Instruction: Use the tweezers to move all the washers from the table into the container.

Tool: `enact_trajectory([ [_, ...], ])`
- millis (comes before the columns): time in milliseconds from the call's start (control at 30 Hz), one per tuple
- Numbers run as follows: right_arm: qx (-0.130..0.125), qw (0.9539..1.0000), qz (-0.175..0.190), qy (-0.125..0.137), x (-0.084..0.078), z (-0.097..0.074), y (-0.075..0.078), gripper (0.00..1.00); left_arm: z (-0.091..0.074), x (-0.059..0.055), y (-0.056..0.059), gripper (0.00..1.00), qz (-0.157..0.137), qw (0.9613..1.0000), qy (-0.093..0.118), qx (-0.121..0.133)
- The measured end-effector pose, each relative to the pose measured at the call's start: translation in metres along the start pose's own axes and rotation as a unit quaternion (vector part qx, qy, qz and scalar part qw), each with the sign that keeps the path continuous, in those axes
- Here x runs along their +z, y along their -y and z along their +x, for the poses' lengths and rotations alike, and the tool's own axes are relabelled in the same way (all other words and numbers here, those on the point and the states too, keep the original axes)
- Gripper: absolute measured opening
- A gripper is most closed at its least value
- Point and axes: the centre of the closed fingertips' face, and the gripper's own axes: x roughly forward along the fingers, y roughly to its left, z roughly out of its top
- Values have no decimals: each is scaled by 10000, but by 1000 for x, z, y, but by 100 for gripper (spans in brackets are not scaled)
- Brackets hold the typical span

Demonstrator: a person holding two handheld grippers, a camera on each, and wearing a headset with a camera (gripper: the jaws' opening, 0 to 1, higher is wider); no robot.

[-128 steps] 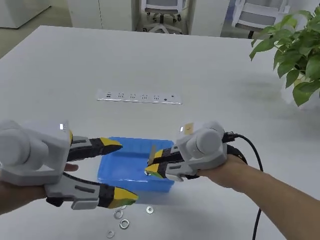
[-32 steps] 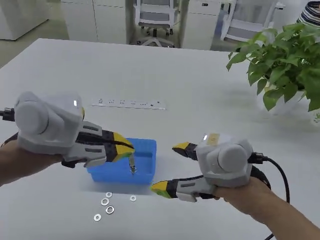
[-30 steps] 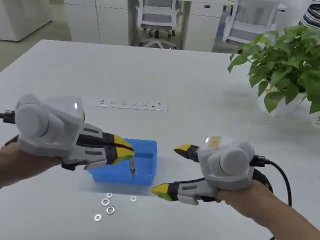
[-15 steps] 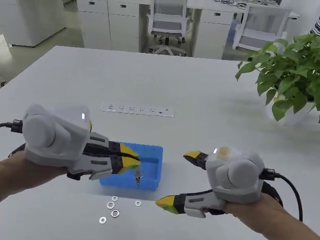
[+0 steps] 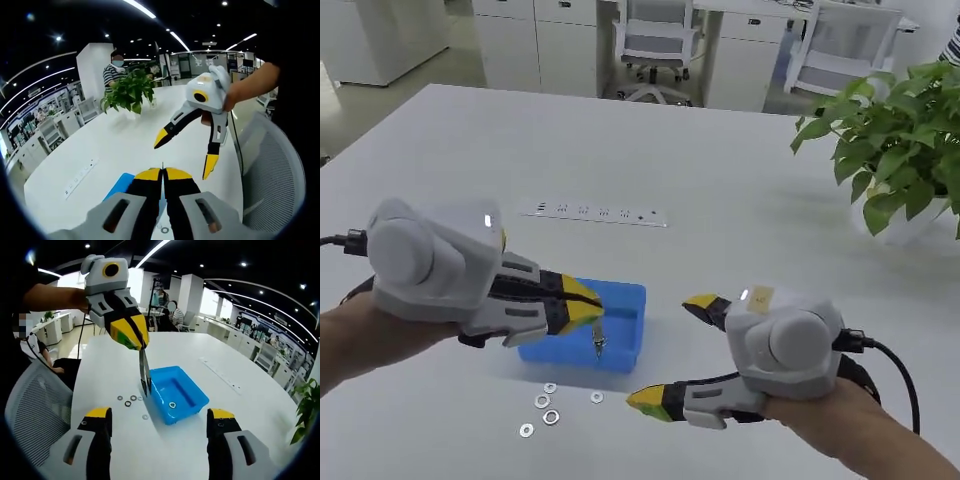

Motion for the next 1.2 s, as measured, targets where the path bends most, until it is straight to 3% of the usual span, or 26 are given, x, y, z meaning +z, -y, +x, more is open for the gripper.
enact_trajectory([
  [67,78,9999,2,72,1,1,-2,79,-1,-3,-1,5,-61,9998,-89,153],
  [333,270,9995,-99,85,-2,5,-4,79,0,-8,1,5,-130,9995,-163,245],
  [500,284,9995,-120,84,0,10,-2,79,6,-19,-2,5,-80,9996,-231,122],
  [900,26,10000,53,-48,-3,17,3,80,18,-32,5,5,59,9992,-139,-359],
  [1200,-126,9997,178,-133,-8,19,1,80,23,-42,4,5,105,9981,-66,-603],
])
